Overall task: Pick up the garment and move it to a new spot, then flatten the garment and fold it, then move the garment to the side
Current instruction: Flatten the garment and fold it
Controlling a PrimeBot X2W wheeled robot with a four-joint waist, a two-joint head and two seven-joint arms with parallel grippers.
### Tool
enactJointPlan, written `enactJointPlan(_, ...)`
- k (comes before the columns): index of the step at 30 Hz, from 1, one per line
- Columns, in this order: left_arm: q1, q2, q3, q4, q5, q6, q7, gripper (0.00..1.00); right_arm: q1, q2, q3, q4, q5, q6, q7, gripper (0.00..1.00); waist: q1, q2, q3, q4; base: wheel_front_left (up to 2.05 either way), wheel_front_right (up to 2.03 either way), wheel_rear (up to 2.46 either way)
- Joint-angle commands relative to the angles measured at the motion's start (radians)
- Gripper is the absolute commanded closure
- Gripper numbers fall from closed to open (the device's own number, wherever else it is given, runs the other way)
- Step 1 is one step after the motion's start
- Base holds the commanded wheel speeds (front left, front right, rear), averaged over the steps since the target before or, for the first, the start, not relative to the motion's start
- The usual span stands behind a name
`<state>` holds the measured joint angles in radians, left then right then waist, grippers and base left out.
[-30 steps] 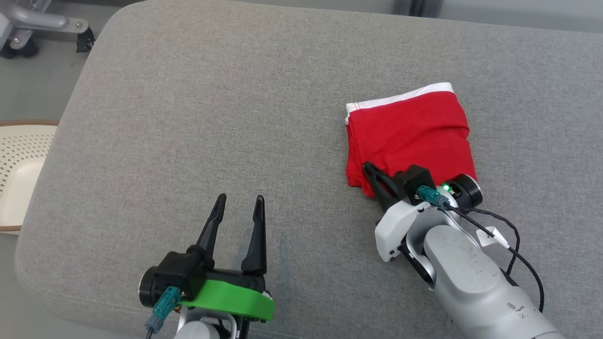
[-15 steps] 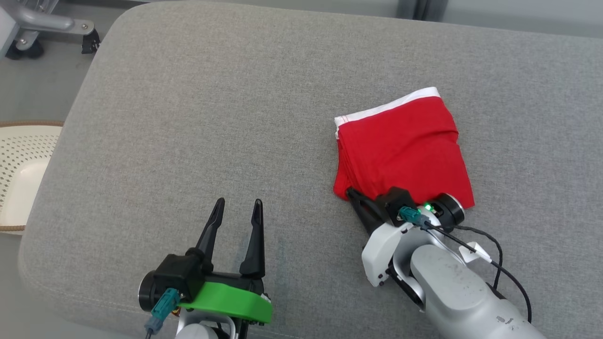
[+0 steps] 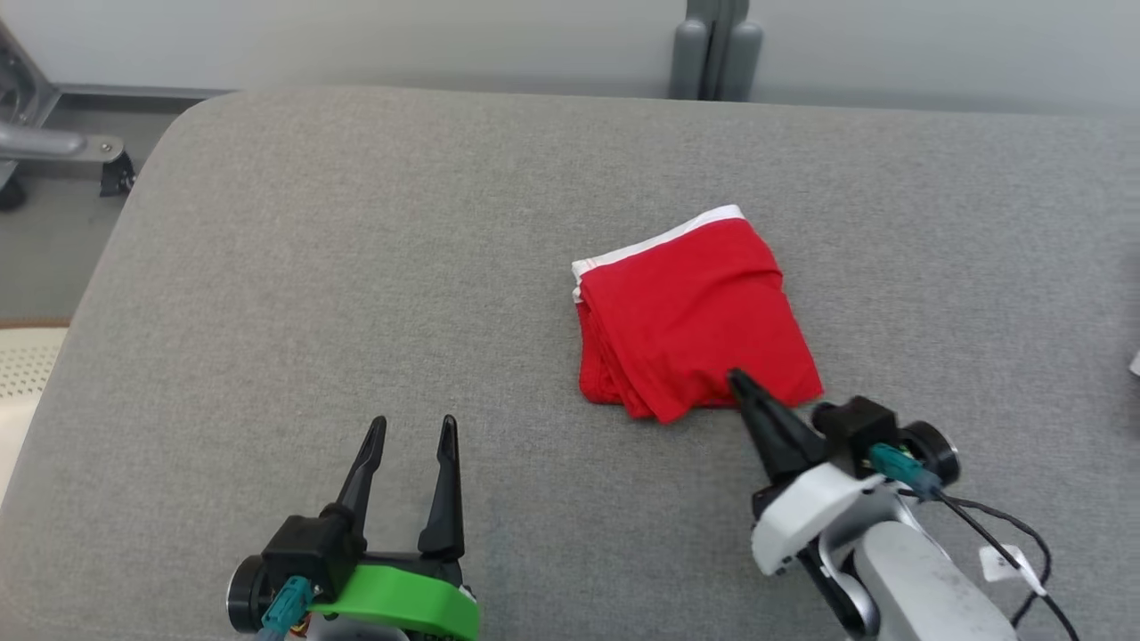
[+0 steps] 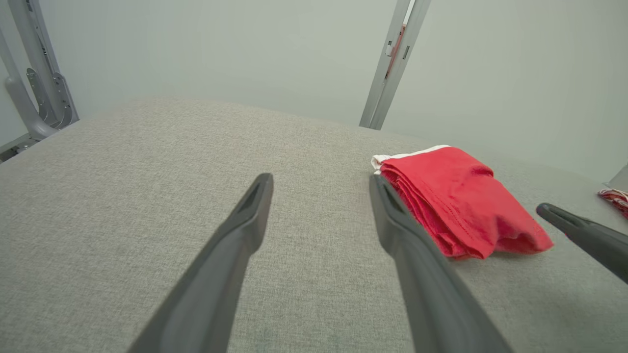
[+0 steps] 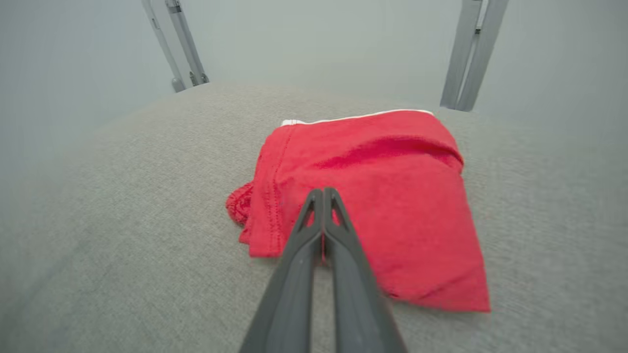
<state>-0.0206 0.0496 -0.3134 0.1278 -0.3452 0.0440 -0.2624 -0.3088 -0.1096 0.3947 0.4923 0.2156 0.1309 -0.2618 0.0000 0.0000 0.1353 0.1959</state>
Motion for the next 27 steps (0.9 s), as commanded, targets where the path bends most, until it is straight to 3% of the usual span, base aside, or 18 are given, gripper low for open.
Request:
enactJointPlan(1, 0.020, 0.002, 0.013, 0.002, 0.016, -0.008, -0.003, 0.00, 0.043, -0.011, -0.036, -0.043, -0.016, -0.001, -0.004, 0.82, 0.0000, 0.0000, -0.056, -0.063, 0.00, 0.00, 0.00)
enactJointPlan(3, 0.028, 0.002, 0.024, 0.007, 0.026, -0.018, -0.003, 0.00, 0.096, -0.028, -0.103, -0.098, -0.028, -0.001, -0.003, 0.61, 0.0000, 0.0000, -0.070, -0.081, 0.00, 0.00, 0.00)
enactJointPlan(4, 0.034, 0.002, 0.030, 0.009, 0.031, -0.023, -0.003, 0.00, 0.125, -0.039, -0.140, -0.128, -0.041, -0.001, -0.003, 0.28, 0.0000, 0.0000, -0.077, -0.089, 0.00, 0.00, 0.00)
enactJointPlan(6, 0.043, 0.002, 0.041, 0.014, 0.038, -0.029, -0.003, 0.00, 0.170, -0.050, -0.204, -0.170, -0.063, -0.001, -0.003, 0.00, 0.0000, 0.0000, -0.089, -0.100, 0.00, 0.00, 0.00)
enactJointPlan(13, 0.086, 0.002, 0.076, 0.035, 0.075, -0.051, -0.003, 0.00, 0.320, -0.068, -0.386, -0.273, -0.095, -0.001, -0.004, 0.00, 0.0000, 0.0000, -0.121, -0.124, 0.00, 0.00, 0.00)
enactJointPlan(27, 0.163, 0.002, 0.140, 0.038, 0.102, -0.069, -0.003, 0.00, 0.424, -0.051, -0.464, -0.325, -0.077, -0.001, -0.004, 0.00, 0.0000, 0.0000, -0.155, -0.123, 0.00, 0.00, 0.00)
